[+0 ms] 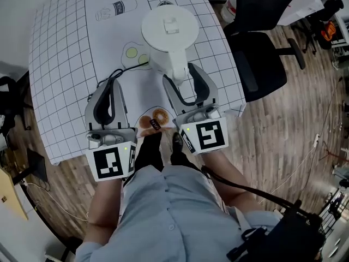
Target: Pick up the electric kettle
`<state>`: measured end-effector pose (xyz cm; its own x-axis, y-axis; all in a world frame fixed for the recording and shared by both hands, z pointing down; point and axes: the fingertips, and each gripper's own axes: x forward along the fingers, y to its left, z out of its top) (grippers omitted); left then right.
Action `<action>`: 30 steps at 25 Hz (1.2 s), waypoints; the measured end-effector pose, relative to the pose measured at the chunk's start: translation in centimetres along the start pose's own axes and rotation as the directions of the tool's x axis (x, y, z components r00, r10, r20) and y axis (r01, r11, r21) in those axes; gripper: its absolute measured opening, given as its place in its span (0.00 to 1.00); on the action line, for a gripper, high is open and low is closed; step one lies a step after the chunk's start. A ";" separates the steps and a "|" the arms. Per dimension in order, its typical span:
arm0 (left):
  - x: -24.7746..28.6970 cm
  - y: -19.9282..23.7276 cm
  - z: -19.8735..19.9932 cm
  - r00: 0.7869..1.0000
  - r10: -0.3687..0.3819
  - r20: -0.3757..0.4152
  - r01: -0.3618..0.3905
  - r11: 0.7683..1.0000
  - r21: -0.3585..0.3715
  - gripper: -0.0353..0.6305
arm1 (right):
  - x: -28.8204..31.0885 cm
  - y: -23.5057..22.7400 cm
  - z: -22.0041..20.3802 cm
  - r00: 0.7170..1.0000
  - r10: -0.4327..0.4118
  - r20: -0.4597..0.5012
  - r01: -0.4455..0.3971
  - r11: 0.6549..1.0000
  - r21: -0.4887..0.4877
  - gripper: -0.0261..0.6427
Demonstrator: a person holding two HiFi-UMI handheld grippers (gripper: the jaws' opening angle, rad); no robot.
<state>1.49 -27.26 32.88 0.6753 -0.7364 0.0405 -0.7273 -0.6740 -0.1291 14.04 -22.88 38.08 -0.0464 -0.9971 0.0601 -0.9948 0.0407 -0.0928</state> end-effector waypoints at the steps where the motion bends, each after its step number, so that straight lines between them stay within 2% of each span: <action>1: 0.0 0.3 -0.4 1.000 0.001 -0.011 -0.001 1.000 -0.003 0.05 | 0.2 0.1 -0.4 1.000 -0.006 -0.007 0.006 1.000 0.004 0.41; 10: 0.8 1.2 -2.5 0.997 -0.006 -0.075 0.004 1.000 -0.023 0.05 | 1.5 -0.1 -2.1 0.997 -0.055 -0.049 0.056 0.998 0.017 0.42; 27: 1.4 2.4 -3.9 0.995 -0.002 -0.098 -0.002 0.999 -0.037 0.05 | 2.4 -0.6 -3.2 0.991 -0.121 -0.061 0.122 0.993 0.007 0.42; 30: 1.6 2.4 -3.8 0.995 0.000 -0.098 -0.003 0.999 -0.035 0.05 | 2.6 -1.0 -3.0 0.989 -0.138 -0.060 0.139 0.990 0.006 0.38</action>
<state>0.32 -30.25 36.36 0.6603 -0.7384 0.1370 -0.7334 -0.6732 -0.0941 14.67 -25.32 41.32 0.0860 -0.9875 0.1321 -0.9911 -0.0983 -0.0895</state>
